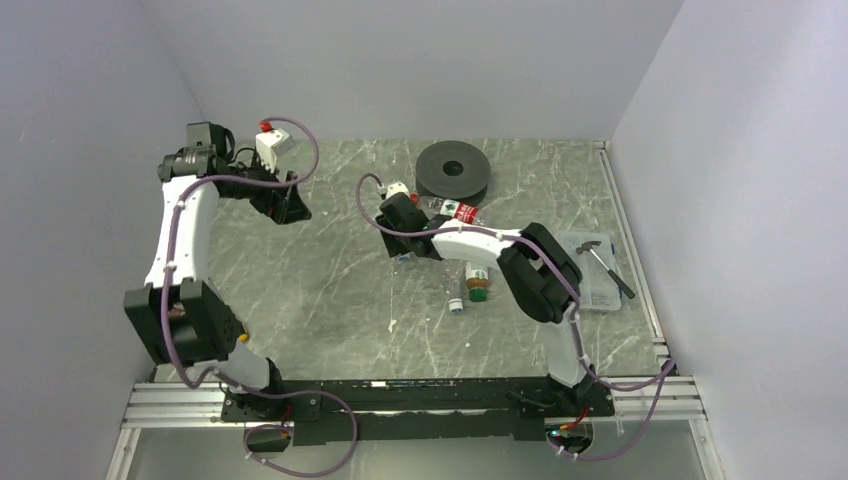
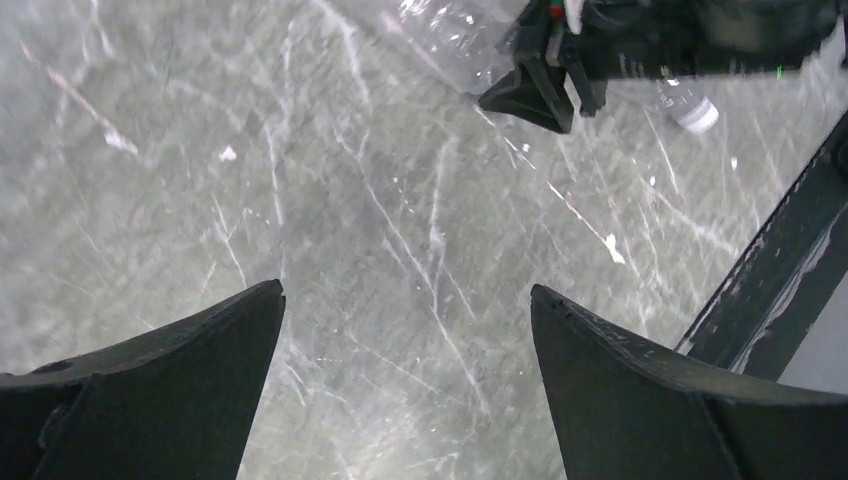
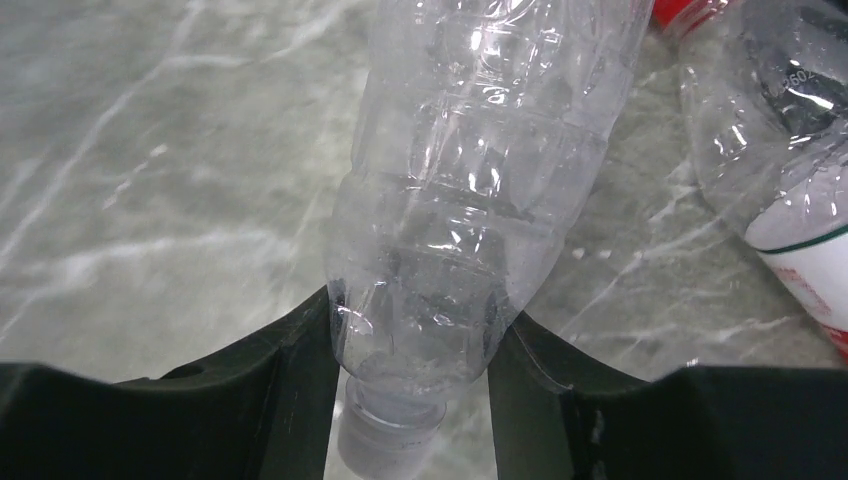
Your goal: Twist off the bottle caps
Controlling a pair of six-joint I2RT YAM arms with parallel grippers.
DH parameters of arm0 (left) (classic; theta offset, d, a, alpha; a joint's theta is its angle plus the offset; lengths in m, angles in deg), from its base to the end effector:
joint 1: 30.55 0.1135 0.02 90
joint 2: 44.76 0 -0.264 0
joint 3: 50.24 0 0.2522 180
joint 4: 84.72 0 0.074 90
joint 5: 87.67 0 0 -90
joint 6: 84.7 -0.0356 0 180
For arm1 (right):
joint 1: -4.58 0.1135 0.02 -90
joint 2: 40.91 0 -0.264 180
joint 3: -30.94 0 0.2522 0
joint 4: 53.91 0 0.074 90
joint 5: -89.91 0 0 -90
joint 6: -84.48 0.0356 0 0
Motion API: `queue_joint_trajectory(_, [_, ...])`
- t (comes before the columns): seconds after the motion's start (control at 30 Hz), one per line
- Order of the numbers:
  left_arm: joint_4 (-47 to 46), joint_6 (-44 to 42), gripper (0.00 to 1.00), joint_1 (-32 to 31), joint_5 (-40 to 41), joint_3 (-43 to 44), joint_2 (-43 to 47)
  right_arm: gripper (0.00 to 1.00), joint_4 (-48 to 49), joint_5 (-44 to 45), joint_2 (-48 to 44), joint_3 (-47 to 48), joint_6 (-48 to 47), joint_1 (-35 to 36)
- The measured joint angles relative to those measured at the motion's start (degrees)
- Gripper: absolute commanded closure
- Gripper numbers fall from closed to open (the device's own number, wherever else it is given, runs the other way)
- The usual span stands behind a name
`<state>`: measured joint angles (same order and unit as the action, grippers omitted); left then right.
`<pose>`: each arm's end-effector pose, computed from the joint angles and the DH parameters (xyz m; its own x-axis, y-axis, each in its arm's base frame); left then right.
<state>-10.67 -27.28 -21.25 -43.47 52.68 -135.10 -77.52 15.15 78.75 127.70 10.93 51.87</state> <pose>0.3149 0.0257 0.3456 -0.6093 0.2806 -0.7416 0.6567 0.7028 -0.2736 0.3172 0.3298 0.1662 -0.6380 -0.2883 -0.7141 -0.4229 0.9061 0.0120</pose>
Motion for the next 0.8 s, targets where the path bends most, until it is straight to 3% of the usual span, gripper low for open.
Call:
queue_joint_trajectory(0.13, [3.3, -16.5, 0.01, -0.3, -4.3, -1.8, 7.8, 0.66, -1.0, -7.1, -7.3, -2.9, -1.0, 0.0])
queue_joint_trajectory(0.33, [-1.3, -39.2, 0.01, -1.5, -7.6, -15.4, 28.3, 0.66, -1.0, -24.0, -22.1, -4.1, -1.2, -0.8])
queue_joint_trajectory(0.57, [-21.8, -52.9, 0.01, -1.6, -13.5, -30.7, 42.3, 0.63, 0.3, -44.9, -29.6, -3.8, 1.8, -4.1])
queue_joint_trajectory(0.8, [-33.7, -63.4, 0.01, -3.1, -17.9, -38.4, 45.2, 0.61, -4.4, -53.7, -29.2, -2.2, 3.2, -4.0])
